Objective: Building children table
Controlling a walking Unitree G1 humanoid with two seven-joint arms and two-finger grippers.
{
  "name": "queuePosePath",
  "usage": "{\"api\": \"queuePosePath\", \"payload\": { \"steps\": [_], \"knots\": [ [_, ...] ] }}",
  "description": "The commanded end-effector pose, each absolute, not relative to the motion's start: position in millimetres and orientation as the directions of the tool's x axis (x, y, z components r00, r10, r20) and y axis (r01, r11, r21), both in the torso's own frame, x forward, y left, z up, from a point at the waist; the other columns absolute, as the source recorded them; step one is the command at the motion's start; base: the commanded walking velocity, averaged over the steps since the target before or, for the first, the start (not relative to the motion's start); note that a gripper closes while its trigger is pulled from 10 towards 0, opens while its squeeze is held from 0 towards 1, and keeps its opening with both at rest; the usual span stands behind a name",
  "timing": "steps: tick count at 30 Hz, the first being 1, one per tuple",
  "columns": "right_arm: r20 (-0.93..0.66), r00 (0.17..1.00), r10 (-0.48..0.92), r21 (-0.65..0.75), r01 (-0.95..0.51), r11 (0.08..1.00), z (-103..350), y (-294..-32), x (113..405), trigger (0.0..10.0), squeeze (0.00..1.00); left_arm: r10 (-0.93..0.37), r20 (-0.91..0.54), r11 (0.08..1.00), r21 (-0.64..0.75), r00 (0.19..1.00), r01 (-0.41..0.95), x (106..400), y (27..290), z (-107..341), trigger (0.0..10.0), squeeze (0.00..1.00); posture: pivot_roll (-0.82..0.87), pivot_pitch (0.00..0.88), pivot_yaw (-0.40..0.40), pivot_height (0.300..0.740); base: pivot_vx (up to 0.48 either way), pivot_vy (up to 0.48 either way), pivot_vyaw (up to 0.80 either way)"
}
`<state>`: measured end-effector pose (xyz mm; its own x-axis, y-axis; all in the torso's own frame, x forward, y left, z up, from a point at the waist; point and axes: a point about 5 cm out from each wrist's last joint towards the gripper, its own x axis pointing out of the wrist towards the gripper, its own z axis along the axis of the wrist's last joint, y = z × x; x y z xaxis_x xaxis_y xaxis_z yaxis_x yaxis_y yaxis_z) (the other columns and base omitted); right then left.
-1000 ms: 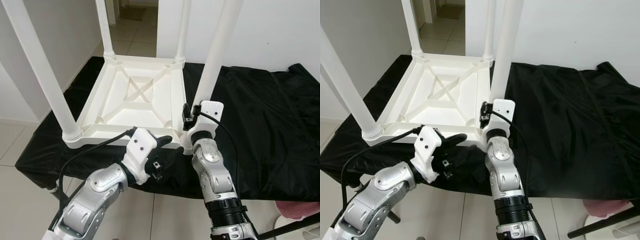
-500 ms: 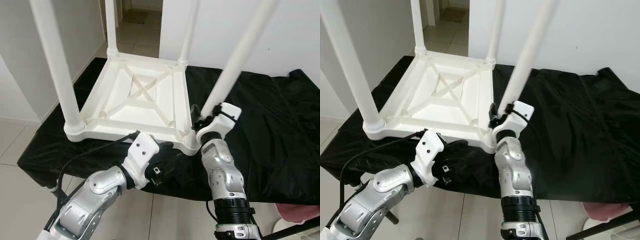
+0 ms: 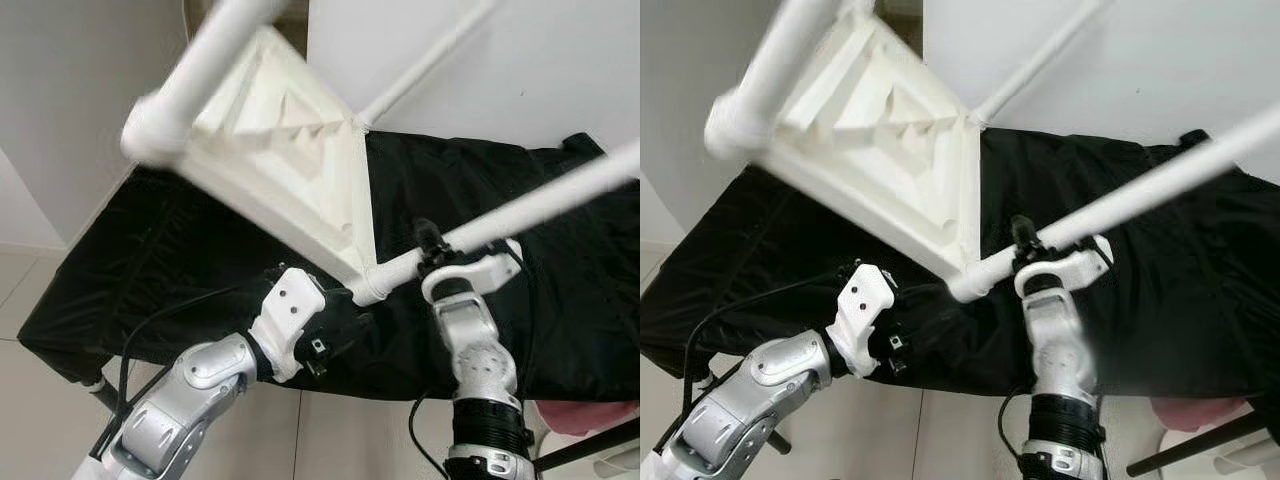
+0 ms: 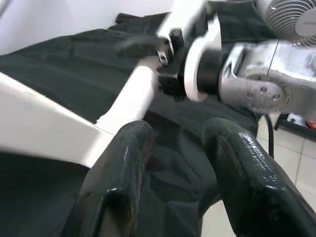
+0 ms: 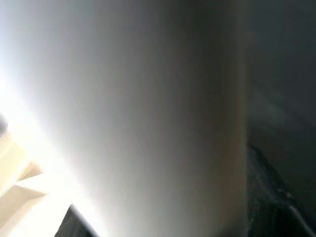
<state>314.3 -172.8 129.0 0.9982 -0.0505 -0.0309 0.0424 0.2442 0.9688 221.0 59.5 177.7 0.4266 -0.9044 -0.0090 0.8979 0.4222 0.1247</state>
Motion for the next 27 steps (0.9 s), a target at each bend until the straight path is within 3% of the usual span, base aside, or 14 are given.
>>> {"api": "queuePosePath", "payload": {
  "steps": [1, 4, 9, 11, 16, 17, 20, 21, 22, 23, 24, 25, 27],
  "knots": [
    [-0.127, 0.988, 0.087, 0.992, 0.128, -0.006, 101.2, -116.7, 307.1, 10.0, 0.00, -0.943, -0.025, 0.326, 0.130, 0.332, 0.936, 215.6, 55.4, 178.7, 10.0, 0.00, 0.04, 0.072, 0.008, 0.740, 0.000, 0.000, 0.00],
    [-0.136, 0.987, 0.080, 0.988, 0.142, -0.068, 93.2, -122.4, 306.1, 10.0, 0.00, -0.943, -0.030, 0.324, 0.130, 0.330, 0.937, 215.9, 54.9, 177.4, 10.0, 0.00, 0.03, 0.078, 0.015, 0.740, 0.000, 0.000, 0.00],
    [-0.134, 0.986, 0.095, 0.989, 0.139, -0.057, 91.6, -120.6, 305.0, 10.0, 0.00, -0.941, -0.026, 0.332, 0.135, 0.338, 0.934, 217.7, 54.4, 177.6, 10.0, 0.00, 0.04, 0.082, 0.015, 0.740, 0.000, 0.000, 0.00],
    [-0.123, 0.985, 0.121, 0.991, 0.128, -0.036, 91.9, -117.2, 303.4, 10.0, 0.00, -0.910, -0.031, 0.406, 0.146, 0.414, 0.902, 229.5, 55.7, 175.2, 10.0, 0.00, 0.03, 0.086, 0.018, 0.740, 0.000, 0.000, 0.00],
    [-0.122, 0.984, 0.129, 0.991, 0.127, -0.037, 91.5, -116.7, 302.9, 10.0, 0.00, -0.893, -0.036, 0.439, 0.151, 0.449, 0.886, 234.8, 56.7, 173.7, 10.0, 0.00, 0.03, 0.086, 0.018, 0.740, 0.000, 0.000, 0.00],
    [-0.114, 0.985, 0.126, 0.991, 0.122, -0.058, 89.6, -123.2, 301.8, 10.0, 0.00, -0.717, -0.066, 0.664, 0.240, 0.694, 0.708, 267.9, 65.4, 166.9, 10.0, 0.00, 0.03, 0.091, 0.025, 0.740, 0.000, 0.000, 0.00],
    [-0.114, 0.985, 0.126, 0.991, 0.122, -0.058, 89.6, -123.2, 301.8, 10.0, 0.00, -0.717, -0.066, 0.664, 0.240, 0.694, 0.708, 267.9, 65.4, 166.9, 10.0, 0.00, 0.03, 0.091, 0.025, 0.740, 0.000, 0.000, 0.00],
    [-0.111, 0.986, 0.125, 0.991, 0.119, -0.061, 88.8, -126.5, 301.6, 10.0, 0.00, -0.613, -0.067, 0.748, 0.270, 0.787, 0.606, 282.4, 70.4, 165.6, 10.0, 0.00, 0.03, 0.092, 0.028, 0.740, 0.000, 0.000, 0.00],
    [-0.111, 0.986, 0.125, 0.991, 0.119, -0.061, 88.8, -126.5, 301.6, 10.0, 0.00, -0.613, -0.067, 0.748, 0.270, 0.787, 0.606, 282.4, 70.4, 165.6, 10.0, 0.00, 0.03, 0.092, 0.028, 0.740, 0.000, 0.000, 0.00],
    [-0.110, 0.987, 0.119, 0.991, 0.117, -0.059, 87.7, -130.3, 300.7, 10.0, 0.00, -0.478, -0.067, 0.830, 0.292, 0.876, 0.475, 301.6, 78.2, 167.3, 10.0, 0.00, 0.02, 0.095, 0.035, 0.740, 0.000, 0.000, 0.00],
    [-0.110, 0.987, 0.119, 0.991, 0.117, -0.059, 87.7, -130.3, 300.7, 10.0, 0.00, -0.478, -0.067, 0.830, 0.292, 0.876, 0.475, 301.6, 78.2, 167.3, 10.0, 0.00, 0.02, 0.095, 0.035, 0.740, 0.000, 0.000, 0.00],
    [-0.109, 0.988, 0.109, 0.991, 0.116, -0.059, 86.4, -133.2, 299.5, 10.0, 0.00, -0.374, -0.083, 0.872, 0.307, 0.924, 0.381, 316.3, 85.9, 167.8, 10.0, 0.00, 0.02, 0.094, 0.038, 0.740, 0.000, 0.000, 0.00],
    [-0.109, 0.988, 0.109, 0.991, 0.116, -0.059, 86.4, -133.2, 299.5, 10.0, 0.00, -0.374, -0.083, 0.872, 0.307, 0.924, 0.381, 316.3, 85.9, 167.8, 10.0, 0.00, 0.02, 0.094, 0.038, 0.740, 0.000, 0.000, 0.00]
  ]
}}
